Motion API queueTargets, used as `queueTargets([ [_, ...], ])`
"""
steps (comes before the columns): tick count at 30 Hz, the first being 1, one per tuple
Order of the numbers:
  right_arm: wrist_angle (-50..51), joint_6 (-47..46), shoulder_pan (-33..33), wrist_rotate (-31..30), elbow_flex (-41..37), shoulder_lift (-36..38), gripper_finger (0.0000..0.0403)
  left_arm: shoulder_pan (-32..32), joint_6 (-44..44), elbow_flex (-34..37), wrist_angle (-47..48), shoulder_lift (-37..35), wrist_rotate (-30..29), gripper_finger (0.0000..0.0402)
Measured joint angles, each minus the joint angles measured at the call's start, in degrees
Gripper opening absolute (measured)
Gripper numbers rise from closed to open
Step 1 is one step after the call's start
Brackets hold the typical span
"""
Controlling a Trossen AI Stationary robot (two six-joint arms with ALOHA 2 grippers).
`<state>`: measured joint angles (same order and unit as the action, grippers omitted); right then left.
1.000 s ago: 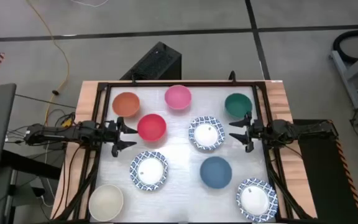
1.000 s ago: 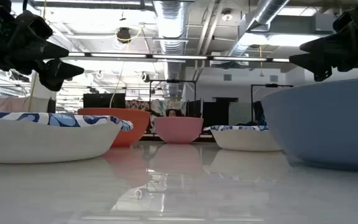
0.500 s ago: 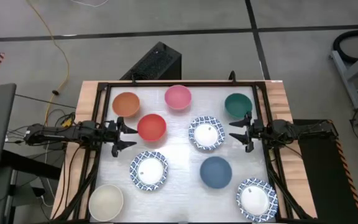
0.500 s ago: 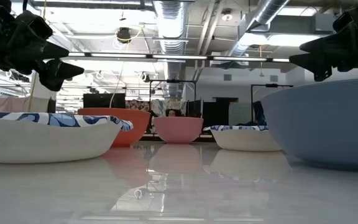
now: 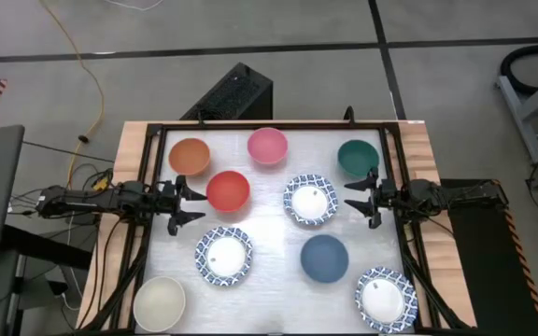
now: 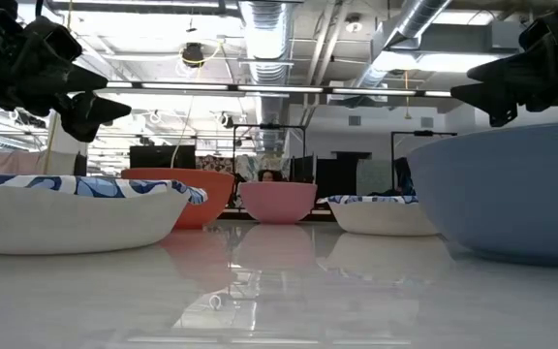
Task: Nest bowls inside each other
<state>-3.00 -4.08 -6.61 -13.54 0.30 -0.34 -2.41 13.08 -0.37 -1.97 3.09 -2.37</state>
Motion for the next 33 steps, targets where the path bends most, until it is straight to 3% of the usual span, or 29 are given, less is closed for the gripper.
queueTargets([
  [22,0.0,0.0,0.0,0.0,0.0,0.0,0.0254,0.0,-0.1,0.0,0.0,0.0,0.0,0.0261],
  [25,0.0,0.0,0.0,0.0,0.0,0.0,0.0254,0.0,-3.4,0.0,-0.4,0.0,-2.7,0.0261],
  [33,0.0,0.0,0.0,0.0,0.0,0.0,0.0254,0.0,-5.8,0.0,-0.5,0.0,-2.9,0.0261],
])
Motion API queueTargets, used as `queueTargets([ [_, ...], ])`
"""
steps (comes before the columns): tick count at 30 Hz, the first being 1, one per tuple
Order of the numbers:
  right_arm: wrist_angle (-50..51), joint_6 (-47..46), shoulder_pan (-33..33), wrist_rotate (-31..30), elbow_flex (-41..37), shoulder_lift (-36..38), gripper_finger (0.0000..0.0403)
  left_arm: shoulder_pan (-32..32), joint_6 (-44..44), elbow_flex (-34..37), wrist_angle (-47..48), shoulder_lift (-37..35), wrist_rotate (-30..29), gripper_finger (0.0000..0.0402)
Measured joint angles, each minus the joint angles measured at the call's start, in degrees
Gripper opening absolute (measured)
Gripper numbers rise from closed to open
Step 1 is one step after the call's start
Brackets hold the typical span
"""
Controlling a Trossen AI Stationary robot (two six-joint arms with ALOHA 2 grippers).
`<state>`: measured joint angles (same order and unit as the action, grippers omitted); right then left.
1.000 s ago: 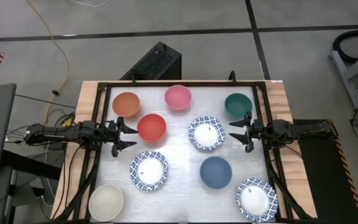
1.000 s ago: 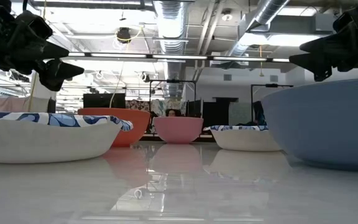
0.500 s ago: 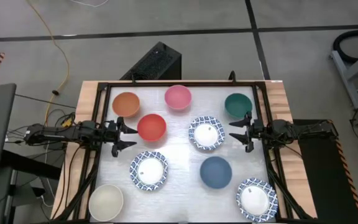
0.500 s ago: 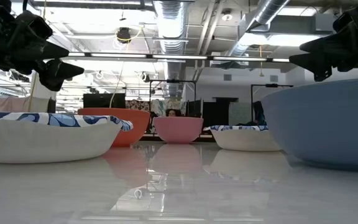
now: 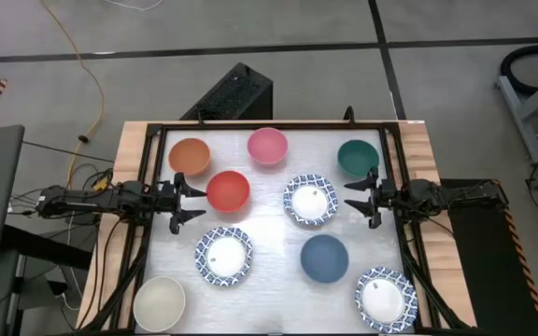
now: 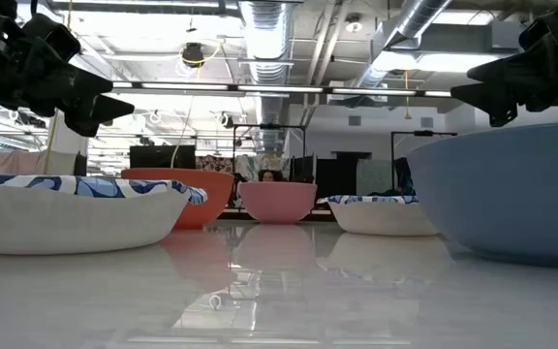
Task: Nest bowls inside each other
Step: Stack the middle white patterned bowl on top of the top white patterned bowl
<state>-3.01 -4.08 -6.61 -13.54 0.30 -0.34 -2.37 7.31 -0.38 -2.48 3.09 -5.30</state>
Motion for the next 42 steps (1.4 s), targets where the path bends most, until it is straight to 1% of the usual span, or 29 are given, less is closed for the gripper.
queueTargets([
  [6,0.0,0.0,0.0,0.0,0.0,0.0,0.0254,0.0,0.4,0.0,0.0,0.0,0.2,0.0261],
  [11,0.0,0.0,0.0,0.0,0.0,0.0,0.0254,0.0,6.6,0.0,-2.5,0.0,0.5,0.0261],
  [17,0.0,0.0,0.0,0.0,0.0,0.0,0.0254,0.0,21.8,0.0,-3.1,0.0,1.6,0.0261],
  [20,0.0,0.0,0.0,0.0,0.0,0.0,0.0254,0.0,23.8,0.0,-3.1,0.0,1.3,0.0261],
  [22,0.0,0.0,0.0,0.0,0.0,0.0,0.0254,0.0,24.2,0.0,-3.5,0.0,-1.6,0.0261],
  [23,0.0,0.0,0.0,0.0,0.0,0.0,0.0254,0.0,26.2,0.0,-3.6,0.0,-3.3,0.0261],
  [26,0.0,0.0,0.0,0.0,0.0,0.0,0.0254,-0.1,37.6,-1.3,-3.7,0.5,-6.1,0.0261],
  [28,0.0,0.0,0.0,0.0,0.0,0.0,0.0254,-0.4,43.2,-4.3,-4.8,1.5,-6.2,0.0261],
  [31,0.0,0.0,0.0,0.0,0.0,0.0,0.0254,-1.2,46.3,-10.4,-5.5,4.2,-4.6,0.0261],
  [33,0.0,0.0,0.0,0.0,0.0,0.0,0.0254,-2.0,45.3,-15.2,-4.6,7.2,-4.0,0.0261],
  [36,0.0,0.0,0.0,0.0,0.0,0.0,0.0254,-3.4,40.3,-24.6,-3.2,14.0,-4.0,0.0261],
  [37,0.0,0.0,0.0,0.0,0.0,0.0,0.0254,-3.9,38.7,-28.1,-1.5,16.6,-4.0,0.0261],
  [39,0.0,0.0,0.0,0.0,0.0,0.0,0.0254,-4.9,36.5,-35.3,5.0,22.4,-2.4,0.0261],
  [42,0.0,0.0,0.0,0.0,0.0,0.0,0.0254,-6.0,37.2,-47.1,20.5,31.1,1.4,0.0261],
])
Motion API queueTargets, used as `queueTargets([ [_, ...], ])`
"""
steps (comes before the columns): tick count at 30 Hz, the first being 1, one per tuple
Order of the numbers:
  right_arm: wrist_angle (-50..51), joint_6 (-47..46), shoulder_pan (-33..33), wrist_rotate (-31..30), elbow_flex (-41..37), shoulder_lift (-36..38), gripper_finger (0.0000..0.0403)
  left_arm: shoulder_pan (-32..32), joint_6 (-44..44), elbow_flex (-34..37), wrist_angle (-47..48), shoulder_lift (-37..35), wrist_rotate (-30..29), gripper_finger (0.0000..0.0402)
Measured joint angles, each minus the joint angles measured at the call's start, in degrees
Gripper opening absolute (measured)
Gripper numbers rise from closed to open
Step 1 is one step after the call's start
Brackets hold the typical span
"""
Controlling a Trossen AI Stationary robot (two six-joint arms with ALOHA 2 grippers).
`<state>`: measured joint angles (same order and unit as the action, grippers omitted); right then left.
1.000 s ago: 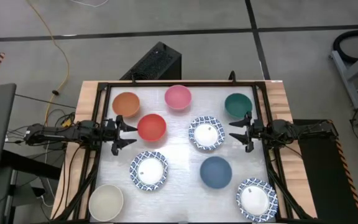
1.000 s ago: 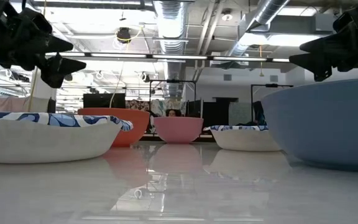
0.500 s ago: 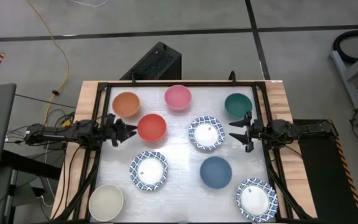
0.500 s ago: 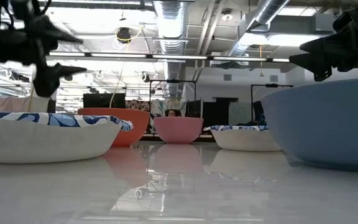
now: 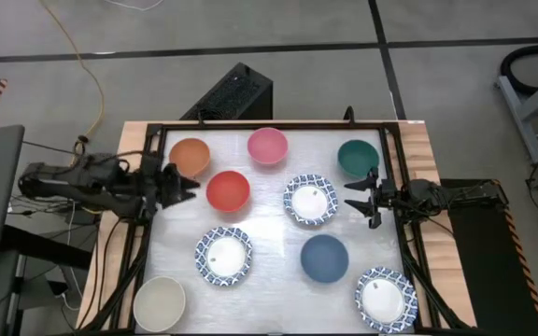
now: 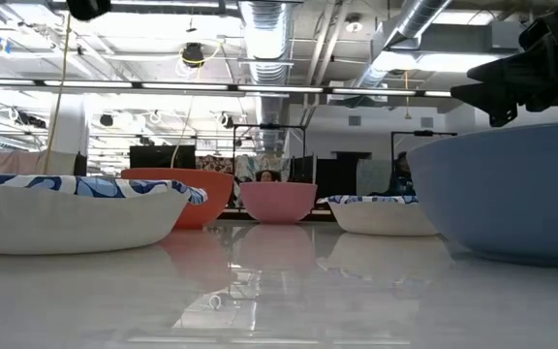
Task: Nest bowls inside each other
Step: Stack the middle white patterned bowl on top of the top white patterned bowl
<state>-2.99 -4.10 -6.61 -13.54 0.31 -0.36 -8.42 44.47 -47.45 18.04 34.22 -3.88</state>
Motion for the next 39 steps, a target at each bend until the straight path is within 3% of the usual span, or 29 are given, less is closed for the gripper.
queueTargets([
  [5,0.0,0.0,0.0,0.0,0.0,0.0,0.0254,-1.4,8.2,-15.8,25.7,12.7,3.2,0.0261],
  [9,0.0,0.0,0.0,0.0,0.0,0.0,0.0254,-3.8,16.6,-19.3,34.2,18.9,7.0,0.0261],
  [14,0.0,0.0,0.0,0.0,0.0,0.0,0.0254,-9.4,24.5,-18.2,37.1,22.7,9.9,0.0261],
  [28,0.0,0.0,0.0,0.0,0.0,0.0,0.0254,-19.3,44.2,-12.1,40.6,24.0,-3.4,0.0261],
  [39,0.0,0.0,0.0,0.0,0.0,0.0,0.0254,-20.0,47.3,-5.4,33.1,25.6,-9.2,0.0261],
])
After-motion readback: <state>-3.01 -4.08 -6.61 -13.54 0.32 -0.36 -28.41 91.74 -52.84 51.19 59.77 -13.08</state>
